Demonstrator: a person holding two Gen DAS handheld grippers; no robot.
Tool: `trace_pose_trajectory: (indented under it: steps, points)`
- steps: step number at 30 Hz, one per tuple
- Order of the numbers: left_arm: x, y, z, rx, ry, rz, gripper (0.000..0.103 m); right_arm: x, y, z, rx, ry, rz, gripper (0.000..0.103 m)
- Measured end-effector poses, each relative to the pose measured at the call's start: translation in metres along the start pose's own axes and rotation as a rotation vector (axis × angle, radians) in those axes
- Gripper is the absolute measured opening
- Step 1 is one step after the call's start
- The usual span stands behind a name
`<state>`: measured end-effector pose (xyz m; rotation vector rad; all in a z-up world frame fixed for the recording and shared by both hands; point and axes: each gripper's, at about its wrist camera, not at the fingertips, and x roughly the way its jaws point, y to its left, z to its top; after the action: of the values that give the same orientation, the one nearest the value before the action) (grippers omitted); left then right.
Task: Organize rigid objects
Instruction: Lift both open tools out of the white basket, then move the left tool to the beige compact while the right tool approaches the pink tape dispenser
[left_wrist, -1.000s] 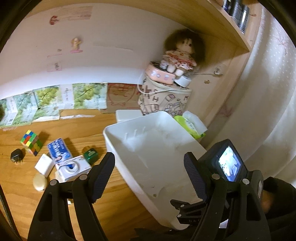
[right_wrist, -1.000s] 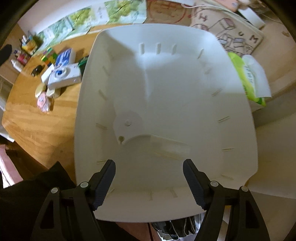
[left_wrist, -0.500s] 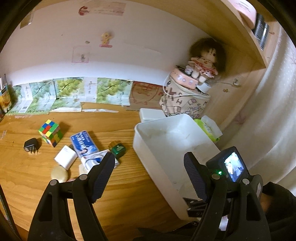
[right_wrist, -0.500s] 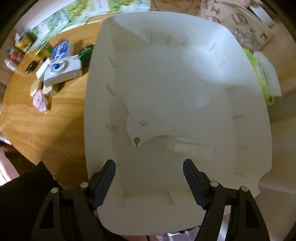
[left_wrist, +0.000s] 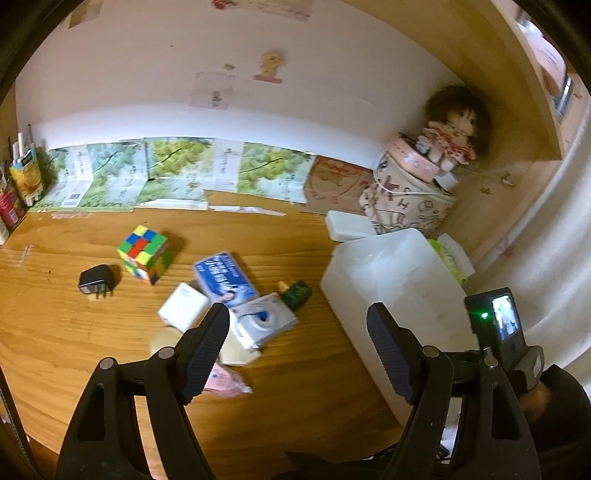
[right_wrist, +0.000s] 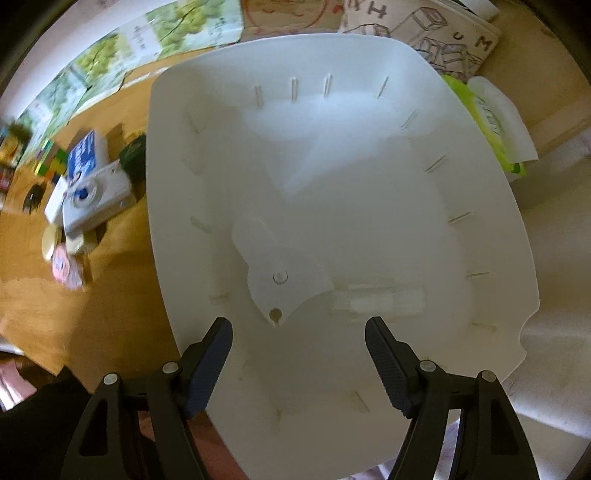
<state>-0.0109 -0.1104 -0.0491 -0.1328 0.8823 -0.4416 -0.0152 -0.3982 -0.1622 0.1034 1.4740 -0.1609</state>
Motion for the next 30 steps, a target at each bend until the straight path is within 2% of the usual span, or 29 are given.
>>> trace_pose_trajectory:
  steps: [7, 12, 17, 18, 22, 26, 30]
  points:
    - [-0.003, 0.038, 0.009, -0.021, 0.015, 0.038, 0.08, 0.001, 0.014, 0.004, 0.054, 0.006, 0.026, 0.071]
    - [0.002, 0.062, 0.015, -0.003, 0.057, 0.098, 0.08, -0.001, 0.042, 0.003, 0.045, -0.013, 0.047, 0.071]
    - [0.014, 0.085, 0.014, 0.066, 0.138, 0.16, 0.08, -0.019, 0.061, 0.0, 0.078, -0.136, 0.021, 0.072]
    - [0.016, 0.088, 0.014, 0.077, 0.15, 0.165, 0.08, -0.024, 0.063, 0.0, 0.094, -0.161, 0.045, 0.071]
    - [0.028, 0.101, 0.014, 0.144, 0.219, 0.189, 0.08, -0.033, 0.067, -0.001, 0.184, -0.259, 0.006, 0.072]
    - [0.038, 0.11, 0.013, 0.193, 0.266, 0.208, 0.08, -0.036, 0.066, -0.012, 0.309, -0.326, 0.079, 0.072]
    - [0.047, 0.117, 0.012, 0.228, 0.313, 0.225, 0.08, -0.039, 0.076, -0.023, 0.354, -0.39, 0.095, 0.072]
